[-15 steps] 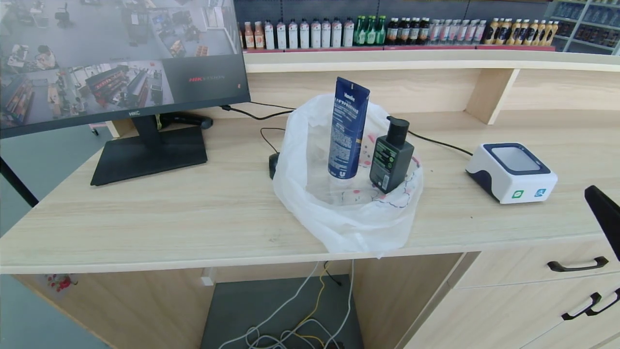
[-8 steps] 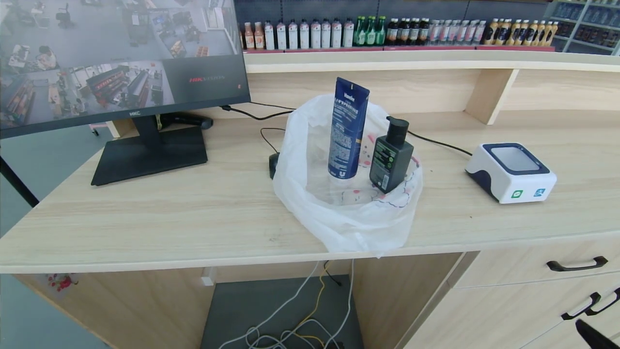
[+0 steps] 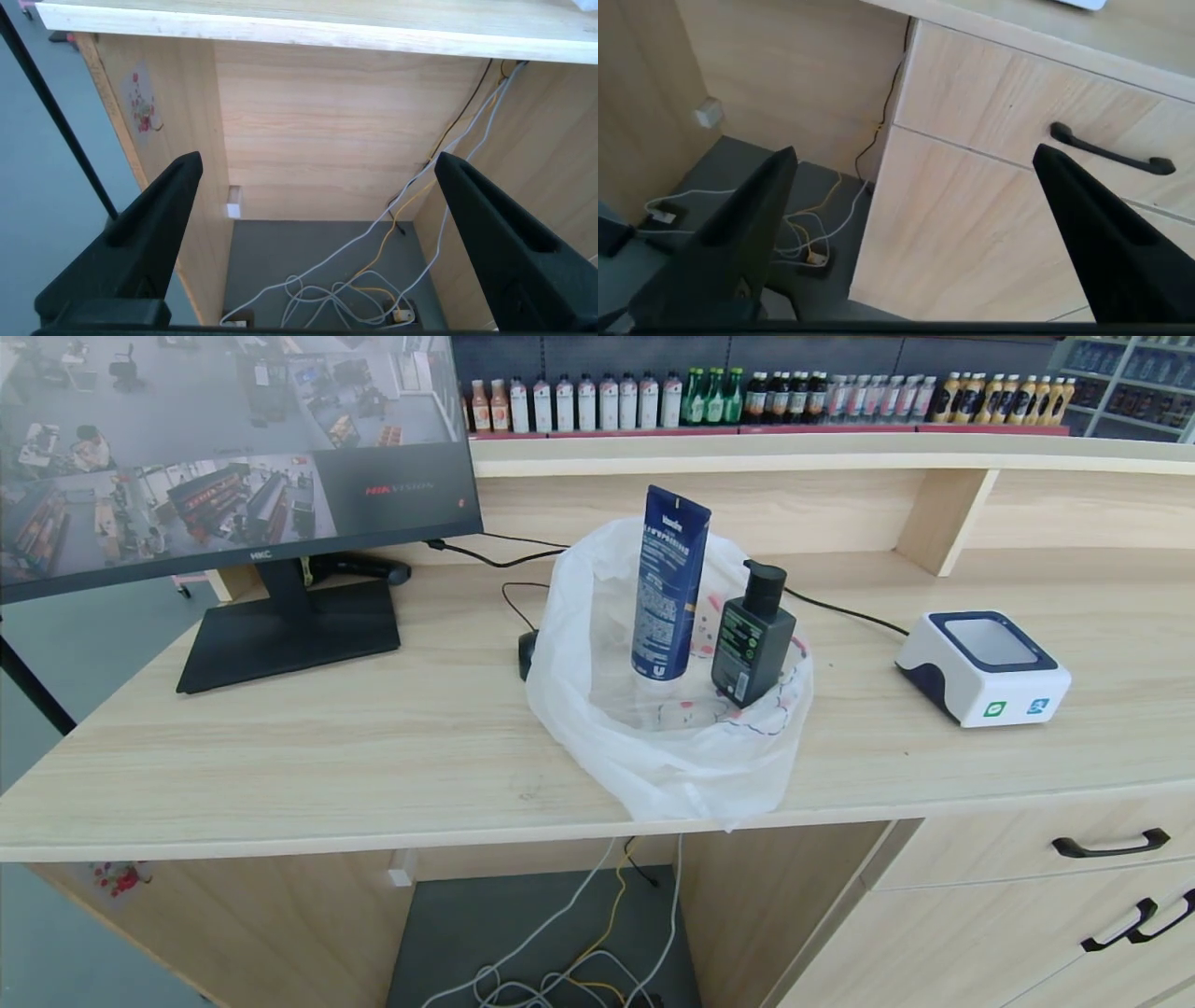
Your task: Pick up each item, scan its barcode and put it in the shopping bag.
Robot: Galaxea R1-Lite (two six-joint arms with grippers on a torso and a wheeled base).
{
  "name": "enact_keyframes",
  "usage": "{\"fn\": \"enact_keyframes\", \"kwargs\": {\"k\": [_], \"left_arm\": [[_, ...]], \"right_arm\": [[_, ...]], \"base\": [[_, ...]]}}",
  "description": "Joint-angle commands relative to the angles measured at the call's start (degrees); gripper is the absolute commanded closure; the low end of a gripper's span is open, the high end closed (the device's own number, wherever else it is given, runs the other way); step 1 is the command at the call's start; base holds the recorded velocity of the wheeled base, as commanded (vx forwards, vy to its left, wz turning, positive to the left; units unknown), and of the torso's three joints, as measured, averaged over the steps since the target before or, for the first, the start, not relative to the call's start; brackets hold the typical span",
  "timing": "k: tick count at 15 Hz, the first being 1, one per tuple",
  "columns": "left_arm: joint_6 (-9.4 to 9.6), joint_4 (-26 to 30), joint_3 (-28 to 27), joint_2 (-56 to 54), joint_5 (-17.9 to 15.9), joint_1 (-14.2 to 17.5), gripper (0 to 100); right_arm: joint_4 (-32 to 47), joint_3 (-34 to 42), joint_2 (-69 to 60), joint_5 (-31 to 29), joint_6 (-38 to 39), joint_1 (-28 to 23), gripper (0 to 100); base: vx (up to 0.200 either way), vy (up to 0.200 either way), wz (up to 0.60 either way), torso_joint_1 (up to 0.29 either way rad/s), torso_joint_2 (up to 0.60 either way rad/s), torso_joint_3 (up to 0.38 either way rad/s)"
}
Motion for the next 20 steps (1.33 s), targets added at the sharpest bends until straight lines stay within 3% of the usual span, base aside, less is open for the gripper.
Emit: {"fn": "enact_keyframes", "kwargs": {"k": [1, 4, 9, 13, 16, 20], "left_arm": [[-0.06, 0.0, 0.0, 0.0, 0.0, 0.0, 0], [-0.06, 0.0, 0.0, 0.0, 0.0, 0.0, 0], [-0.06, 0.0, 0.0, 0.0, 0.0, 0.0, 0], [-0.06, 0.0, 0.0, 0.0, 0.0, 0.0, 0], [-0.15, 0.0, 0.0, 0.0, 0.0, 0.1, 0], [0.2, 0.0, 0.0, 0.0, 0.0, 0.0, 0]], "right_arm": [[1.1, 0.4, 0.6, 0.3, 0.6, -1.1, 0], [1.1, 0.4, 2.9, 0.5, 4.6, -10.0, 0], [1.2, 0.3, -4.0, 2.0, 5.7, -14.9, 0], [-0.7, 1.1, -7.4, -2.2, 6.3, -12.7, 0], [-0.3, 1.2, -7.3, -1.9, 6.8, -12.7, 0], [2.4, 1.1, -7.3, -2.2, 13.3, -12.7, 0]], "base": [[0.0, 0.0, 0.0, 0.0, 0.0, 0.0], [0.0, 0.0, 0.0, 0.0, 0.0, 0.0], [0.0, 0.0, 0.0, 0.0, 0.0, 0.0], [0.0, 0.0, 0.0, 0.0, 0.0, 0.0], [0.0, 0.0, 0.0, 0.0, 0.0, 0.0], [0.0, 0.0, 0.0, 0.0, 0.0, 0.0]]}}
